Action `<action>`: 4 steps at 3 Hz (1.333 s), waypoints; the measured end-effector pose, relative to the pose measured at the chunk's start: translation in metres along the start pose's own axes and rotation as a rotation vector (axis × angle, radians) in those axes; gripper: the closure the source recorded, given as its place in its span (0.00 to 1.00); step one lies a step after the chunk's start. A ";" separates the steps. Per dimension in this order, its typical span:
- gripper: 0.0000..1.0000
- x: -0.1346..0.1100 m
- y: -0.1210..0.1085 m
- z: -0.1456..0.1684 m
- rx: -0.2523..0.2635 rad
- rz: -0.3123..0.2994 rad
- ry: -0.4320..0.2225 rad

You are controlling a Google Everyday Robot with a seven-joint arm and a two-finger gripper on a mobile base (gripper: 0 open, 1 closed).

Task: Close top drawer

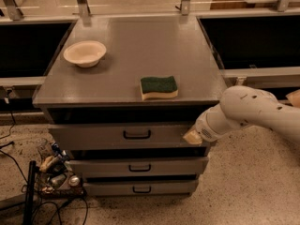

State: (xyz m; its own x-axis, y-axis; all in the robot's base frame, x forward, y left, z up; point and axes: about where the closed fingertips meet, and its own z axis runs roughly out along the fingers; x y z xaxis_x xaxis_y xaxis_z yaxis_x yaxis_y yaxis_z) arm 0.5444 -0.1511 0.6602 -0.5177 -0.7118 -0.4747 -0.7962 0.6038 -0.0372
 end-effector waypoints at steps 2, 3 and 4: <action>1.00 -0.008 -0.006 -0.001 0.004 0.000 -0.021; 1.00 0.013 -0.004 -0.013 -0.008 0.015 -0.005; 1.00 0.053 0.000 -0.036 -0.016 0.069 0.006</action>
Offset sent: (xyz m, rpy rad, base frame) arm 0.0178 0.0045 0.0143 0.0234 -0.0444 0.0007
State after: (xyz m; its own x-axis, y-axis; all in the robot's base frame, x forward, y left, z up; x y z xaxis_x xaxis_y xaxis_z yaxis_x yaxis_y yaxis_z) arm 0.5059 -0.2017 0.6671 -0.5734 -0.6710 -0.4701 -0.7635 0.6458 0.0095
